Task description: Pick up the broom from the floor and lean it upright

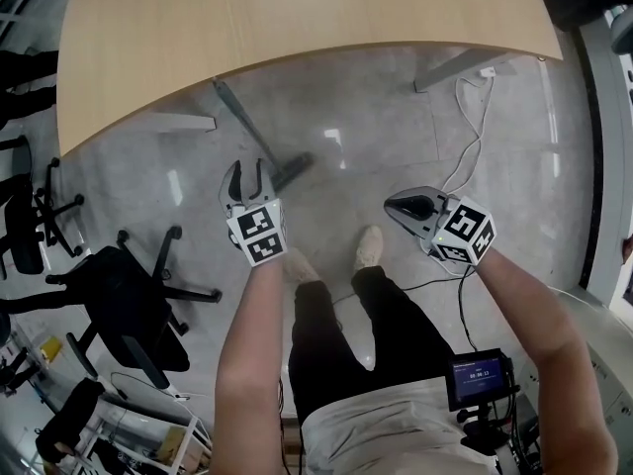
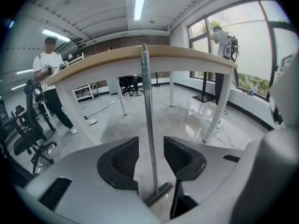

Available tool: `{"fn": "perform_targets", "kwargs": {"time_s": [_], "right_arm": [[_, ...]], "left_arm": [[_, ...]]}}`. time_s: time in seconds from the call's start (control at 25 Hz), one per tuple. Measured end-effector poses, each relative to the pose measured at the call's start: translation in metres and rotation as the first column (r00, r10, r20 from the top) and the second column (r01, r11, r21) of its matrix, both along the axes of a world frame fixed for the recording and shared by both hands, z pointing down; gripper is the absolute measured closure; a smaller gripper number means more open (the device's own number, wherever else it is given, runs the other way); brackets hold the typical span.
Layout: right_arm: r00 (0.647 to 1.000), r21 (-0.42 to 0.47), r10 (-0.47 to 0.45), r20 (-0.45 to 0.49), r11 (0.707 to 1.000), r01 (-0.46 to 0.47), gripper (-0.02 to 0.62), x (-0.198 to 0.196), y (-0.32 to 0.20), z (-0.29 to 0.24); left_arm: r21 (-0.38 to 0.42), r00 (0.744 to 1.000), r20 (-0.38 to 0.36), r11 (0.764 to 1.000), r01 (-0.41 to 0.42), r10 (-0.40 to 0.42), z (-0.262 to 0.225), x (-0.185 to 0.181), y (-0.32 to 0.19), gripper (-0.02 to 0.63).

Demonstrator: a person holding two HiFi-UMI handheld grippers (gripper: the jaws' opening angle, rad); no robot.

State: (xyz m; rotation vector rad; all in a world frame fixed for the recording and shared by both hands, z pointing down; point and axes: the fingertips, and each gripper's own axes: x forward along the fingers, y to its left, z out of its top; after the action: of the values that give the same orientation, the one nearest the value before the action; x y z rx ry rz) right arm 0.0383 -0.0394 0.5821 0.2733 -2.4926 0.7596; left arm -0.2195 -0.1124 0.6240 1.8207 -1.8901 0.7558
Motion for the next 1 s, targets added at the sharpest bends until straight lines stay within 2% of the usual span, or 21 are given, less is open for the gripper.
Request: {"fn": "perform_targets", "kwargs": {"time_s": [0.08, 0.2, 0.4, 0.64, 0.8, 0.88, 1.0], "right_arm": [[1.0, 0.0, 0.003, 0.017, 1.0, -0.003, 0.577, 0.003, 0.003, -0.008], [0.999, -0.007, 0.008, 0.04, 1.0, -0.008, 0.577, 0.006, 0.011, -0.018], [0.998, -0.018, 0.034, 0.052, 0.999, -0.033, 0.577, 0.019, 0.027, -0.04], [0.987, -0.006, 0.121, 0.108, 0.993, -0.121, 0.578, 0.034, 0.029, -0.082], [0.983, 0.03, 0.134, 0.123, 0.99, -0.139, 0.578, 0.037, 0.04, -0.112], [0.981, 0.049, 0.145, 0.128, 0.987, -0.153, 0.577, 0.037, 0.043, -0.125], [0.973, 0.061, 0.179, 0.144, 0.98, -0.189, 0.578, 0.031, 0.056, -0.141]], "left_arm": [[0.004, 0.999, -0.042, 1.0, 0.004, -0.004, -0.008, 0.008, 0.033, 0.456], [0.053, 0.993, -0.117, 0.999, 0.012, -0.005, -0.038, 0.02, 0.081, 0.46], [0.096, 0.983, -0.179, 0.995, -0.03, 0.046, -0.091, 0.042, 0.145, 0.535], [0.154, 0.965, -0.23, 0.984, -0.091, 0.125, -0.142, 0.059, 0.186, 0.578], [0.188, 0.955, -0.255, 0.977, -0.102, 0.149, -0.164, 0.056, 0.211, 0.588], [0.201, 0.939, -0.293, 0.972, -0.125, 0.181, -0.17, 0.057, 0.222, 0.589], [0.237, 0.891, -0.364, 0.952, -0.195, 0.273, -0.188, 0.054, 0.236, 0.589]]}}
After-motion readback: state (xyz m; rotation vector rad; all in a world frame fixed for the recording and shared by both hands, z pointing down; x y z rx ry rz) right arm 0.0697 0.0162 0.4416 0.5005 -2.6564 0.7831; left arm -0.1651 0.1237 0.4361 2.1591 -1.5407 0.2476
